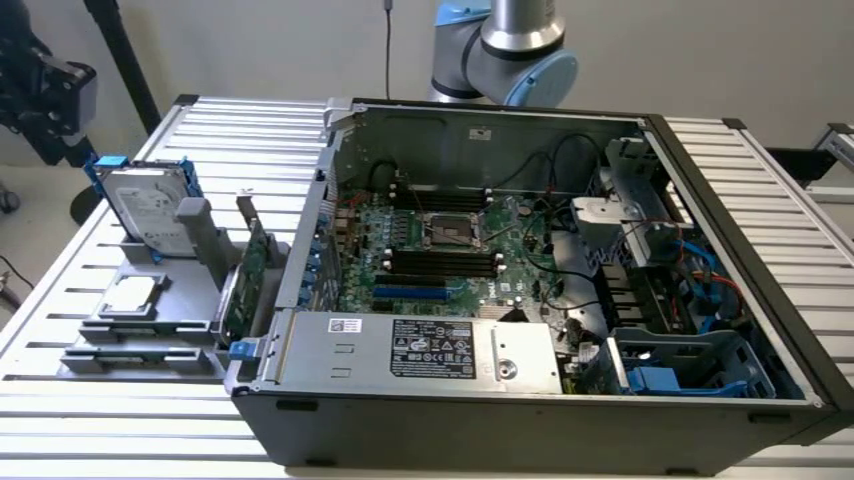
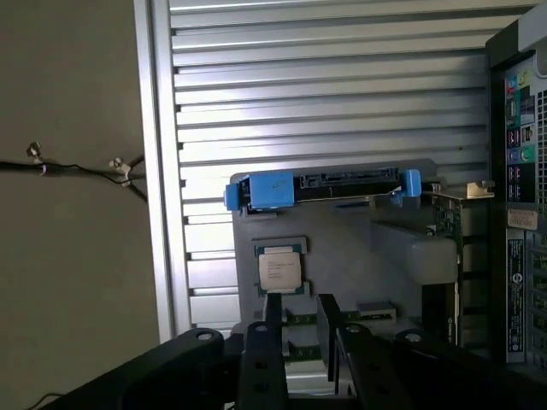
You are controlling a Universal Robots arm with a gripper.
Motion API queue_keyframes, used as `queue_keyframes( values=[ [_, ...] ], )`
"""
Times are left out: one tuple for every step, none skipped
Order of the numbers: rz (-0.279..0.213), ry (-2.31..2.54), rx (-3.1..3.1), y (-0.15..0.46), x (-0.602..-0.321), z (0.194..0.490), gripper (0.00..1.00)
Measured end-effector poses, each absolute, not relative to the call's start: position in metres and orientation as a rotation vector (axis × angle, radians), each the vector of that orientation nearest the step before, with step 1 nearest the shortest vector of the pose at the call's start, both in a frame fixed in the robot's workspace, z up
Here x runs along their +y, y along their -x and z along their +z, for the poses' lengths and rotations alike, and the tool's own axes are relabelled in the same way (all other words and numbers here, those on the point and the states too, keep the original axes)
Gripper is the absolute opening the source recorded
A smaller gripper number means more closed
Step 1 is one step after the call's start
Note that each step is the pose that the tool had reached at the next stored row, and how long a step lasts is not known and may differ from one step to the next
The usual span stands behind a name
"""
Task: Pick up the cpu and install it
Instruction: 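Pick up the cpu and move it towards the insertion slot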
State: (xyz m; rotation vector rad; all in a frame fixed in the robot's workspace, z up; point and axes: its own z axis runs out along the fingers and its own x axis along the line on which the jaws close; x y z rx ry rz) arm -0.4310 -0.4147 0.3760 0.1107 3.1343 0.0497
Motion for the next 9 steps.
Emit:
queue_keyframes(
  values=[
    [0.050, -0.111, 3.134, 0.4310, -0.4146, 0.3760, 0.36],
    [0.050, -0.111, 3.134, 0.4310, -0.4147, 0.3760, 0.42],
    [0.050, -0.111, 3.134, 0.4310, -0.4146, 0.3760, 0.42],
    [0.050, -0.111, 3.134, 0.4311, -0.4147, 0.3759, 0.47],
    [0.050, -0.111, 3.134, 0.4311, -0.4147, 0.3748, 0.47],
    [0.050, -0.111, 3.134, 0.4312, -0.4148, 0.3728, 0.53],
    [0.050, -0.111, 3.134, 0.4313, -0.4152, 0.3712, 0.60],
    [0.050, -0.111, 3.134, 0.4313, -0.4156, 0.3693, 0.60],
    [0.050, -0.111, 3.134, 0.4315, -0.4161, 0.3675, 0.60]
  ],
)
